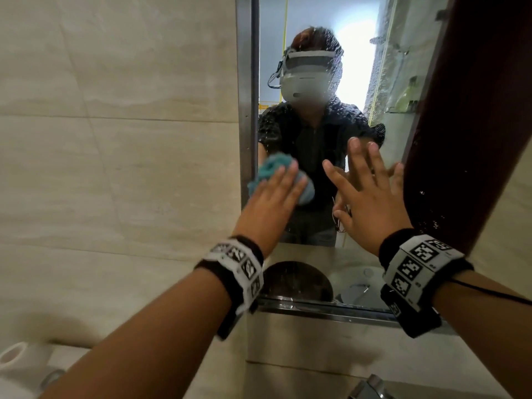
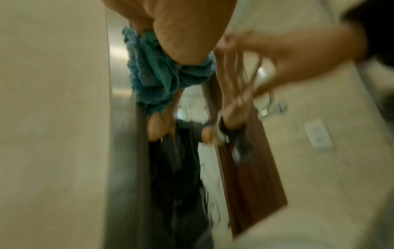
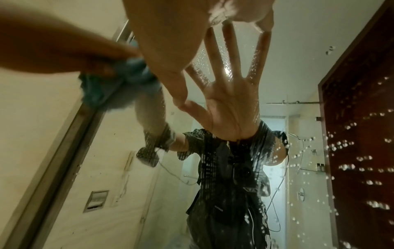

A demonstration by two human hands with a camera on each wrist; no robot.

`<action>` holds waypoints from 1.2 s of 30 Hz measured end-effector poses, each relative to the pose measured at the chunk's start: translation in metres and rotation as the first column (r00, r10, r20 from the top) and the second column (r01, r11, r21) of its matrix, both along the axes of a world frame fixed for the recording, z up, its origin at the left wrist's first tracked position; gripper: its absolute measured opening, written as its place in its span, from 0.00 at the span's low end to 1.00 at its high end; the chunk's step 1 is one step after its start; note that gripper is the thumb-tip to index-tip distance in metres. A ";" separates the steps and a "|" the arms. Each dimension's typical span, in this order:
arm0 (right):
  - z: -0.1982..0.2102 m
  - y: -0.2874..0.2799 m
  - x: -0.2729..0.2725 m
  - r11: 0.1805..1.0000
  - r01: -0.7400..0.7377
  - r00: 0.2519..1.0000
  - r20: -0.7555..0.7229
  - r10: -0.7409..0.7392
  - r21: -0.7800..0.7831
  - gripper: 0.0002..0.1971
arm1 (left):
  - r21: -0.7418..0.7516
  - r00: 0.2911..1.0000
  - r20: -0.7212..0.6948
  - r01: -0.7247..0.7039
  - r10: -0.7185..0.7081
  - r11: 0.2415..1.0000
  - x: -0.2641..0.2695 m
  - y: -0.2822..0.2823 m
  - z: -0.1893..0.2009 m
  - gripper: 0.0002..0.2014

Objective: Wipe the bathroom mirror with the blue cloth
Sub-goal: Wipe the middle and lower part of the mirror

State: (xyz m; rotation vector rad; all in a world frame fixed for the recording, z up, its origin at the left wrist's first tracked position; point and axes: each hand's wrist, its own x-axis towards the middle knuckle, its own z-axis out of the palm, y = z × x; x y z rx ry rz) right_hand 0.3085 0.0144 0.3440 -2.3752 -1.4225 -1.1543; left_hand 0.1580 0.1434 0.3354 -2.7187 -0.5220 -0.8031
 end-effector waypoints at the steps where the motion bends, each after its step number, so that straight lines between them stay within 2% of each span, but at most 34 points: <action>1: 0.000 0.000 0.000 1.000 -0.002 1.000 -0.005 0.002 0.007 0.50 | -0.034 0.991 0.125 0.043 -0.038 0.998 0.003 0.005 0.023 0.35; 3: -0.001 0.001 -0.001 1.000 0.002 1.000 -0.009 -0.002 0.007 0.49 | -0.126 0.945 0.320 0.115 -0.070 0.985 0.007 0.007 0.058 0.33; 4: -0.001 0.001 -0.001 1.000 0.004 1.000 -0.005 -0.004 0.003 0.49 | -0.162 0.925 0.376 0.130 -0.060 0.978 0.010 0.006 0.060 0.31; 7: 0.000 0.001 -0.001 1.000 0.003 1.000 0.000 -0.003 0.004 0.48 | -0.105 0.957 0.269 0.138 -0.105 0.985 0.010 0.001 0.018 0.25; 9: 0.000 0.000 -0.003 1.000 0.009 1.000 -0.002 -0.009 -0.003 0.48 | -0.082 0.987 0.142 0.094 -0.082 0.992 -0.001 -0.002 -0.019 0.32; 11: -0.001 0.001 -0.003 1.000 0.006 1.000 -0.008 -0.006 0.001 0.48 | 0.009 0.988 0.094 0.122 -0.122 0.992 -0.006 0.005 -0.026 0.40; 13: -0.001 0.001 -0.001 1.000 0.004 1.000 -0.014 -0.004 0.003 0.47 | 0.047 0.982 0.144 0.115 -0.120 0.992 -0.001 0.009 0.012 0.38; 15: -0.002 0.003 0.000 1.000 0.003 1.000 -0.016 -0.003 0.004 0.47 | 0.088 0.948 0.311 0.047 -0.072 0.995 0.012 0.017 0.071 0.31; 17: -0.003 0.003 0.000 1.000 -0.002 1.000 -0.022 0.002 0.005 0.47 | 0.044 0.901 0.431 0.028 -0.044 0.999 0.019 0.019 0.122 0.28; 19: -0.003 0.003 0.001 1.000 -0.003 1.000 -0.015 0.003 0.003 0.47 | 0.042 0.878 0.473 0.061 -0.074 0.997 0.024 0.022 0.127 0.27; 23: -0.001 0.002 0.002 1.000 0.001 1.000 -0.010 -0.001 0.003 0.47 | 0.170 0.902 0.368 0.176 -0.228 0.970 0.014 0.029 0.054 0.31; 25: -0.001 0.003 0.001 1.000 -0.002 1.000 -0.014 0.002 0.001 0.47 | 0.249 0.946 0.229 0.171 -0.229 0.953 0.007 0.032 0.015 0.35; 27: -0.001 0.002 0.000 1.000 0.001 1.000 -0.017 -0.002 -0.014 0.47 | 0.282 0.977 0.082 0.167 -0.198 0.945 -0.001 0.031 -0.008 0.36; 29: 0.000 0.001 -0.001 0.999 0.012 1.000 -0.026 -0.013 -0.030 0.47 | 0.332 0.983 0.018 0.165 -0.181 0.929 -0.007 0.030 -0.005 0.36; 31: 0.000 0.001 -0.003 0.999 0.013 0.999 -0.034 -0.014 -0.042 0.47 | 0.359 0.989 -0.001 0.141 -0.151 0.923 -0.010 0.027 0.020 0.35; 34: 0.002 0.000 -0.003 0.998 0.024 0.999 -0.040 -0.026 -0.051 0.47 | 0.292 0.992 0.086 0.068 -0.097 0.954 -0.005 0.026 0.073 0.24; 36: 0.002 0.000 -0.003 0.998 0.025 0.999 -0.040 -0.027 -0.052 0.47 | 0.282 0.979 0.159 0.078 -0.127 0.956 0.000 0.030 0.086 0.24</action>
